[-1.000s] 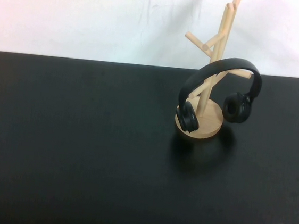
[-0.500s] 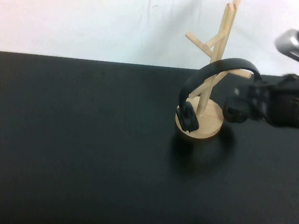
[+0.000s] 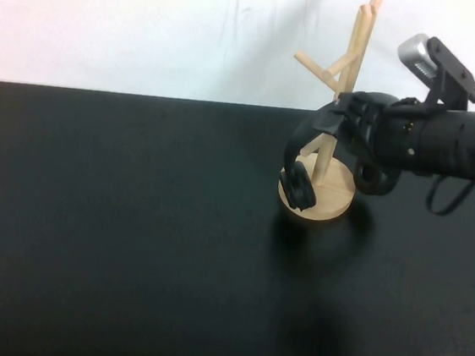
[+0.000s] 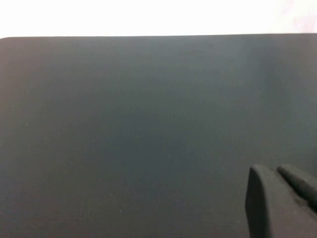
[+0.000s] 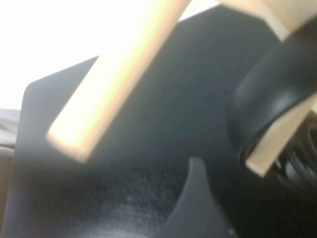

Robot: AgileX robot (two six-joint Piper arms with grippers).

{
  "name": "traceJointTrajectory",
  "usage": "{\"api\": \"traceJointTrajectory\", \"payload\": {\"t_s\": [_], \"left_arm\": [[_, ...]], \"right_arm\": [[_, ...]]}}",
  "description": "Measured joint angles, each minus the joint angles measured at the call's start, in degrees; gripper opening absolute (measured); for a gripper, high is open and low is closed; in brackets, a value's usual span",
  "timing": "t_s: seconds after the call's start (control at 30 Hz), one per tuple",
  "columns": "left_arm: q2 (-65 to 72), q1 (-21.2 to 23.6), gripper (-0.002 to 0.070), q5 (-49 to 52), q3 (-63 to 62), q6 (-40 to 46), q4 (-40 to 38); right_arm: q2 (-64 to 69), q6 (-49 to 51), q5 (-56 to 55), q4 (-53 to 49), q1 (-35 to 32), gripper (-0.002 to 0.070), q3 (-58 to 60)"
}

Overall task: Take out the headphones from the headphone stand
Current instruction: Pick up the headphones from the headphone stand

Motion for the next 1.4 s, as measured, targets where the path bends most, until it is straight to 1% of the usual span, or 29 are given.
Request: {"api": "traceJointTrajectory", "payload": {"t_s": [0.23, 0.9, 0.93, 0.97, 1.0, 1.07, 1.27, 1.37, 1.4], "left_arm": [[0.0, 0.0, -0.0003, 0.0, 0.0, 0.0, 0.0], [0.0, 0.0, -0.0003, 0.0, 0.0, 0.0, 0.0], [0.0, 0.0, -0.0003, 0.0, 0.0, 0.0, 0.0], [0.0, 0.0, -0.0003, 0.0, 0.0, 0.0, 0.0], [0.0, 0.0, -0.0003, 0.0, 0.0, 0.0, 0.0], [0.0, 0.0, -0.0003, 0.0, 0.0, 0.0, 0.0], [0.0, 0.0, -0.0003, 0.0, 0.0, 0.0, 0.0], [0.0, 0.0, -0.0003, 0.0, 0.0, 0.0, 0.0], [0.0, 0.0, -0.0003, 0.0, 0.0, 0.0, 0.0]], "right_arm": [[4.8, -7.2, -1.1, 8.4, 0.0, 0.0460, -3.5], [13.6, -13.3, -0.3, 17.6, 0.3, 0.0453, -10.3], [13.9, -13.5, -0.2, 17.7, 0.3, 0.0441, -10.6], [11.2, -13.6, -0.2, 17.9, 0.4, 0.0428, -10.8], [14.3, -13.9, -0.1, 18.2, 0.3, 0.0408, -10.9], [14.4, -14.3, -0.1, 18.6, 0.3, 0.0363, -11.0], [14.4, -15.1, 0.2, 18.9, 0.3, 0.0179, -11.2], [14.4, -15.4, 0.9, 18.7, 0.4, 0.0095, -11.2], [14.4, -15.6, 1.0, 18.6, 0.5, 0.0077, -11.2]]}}
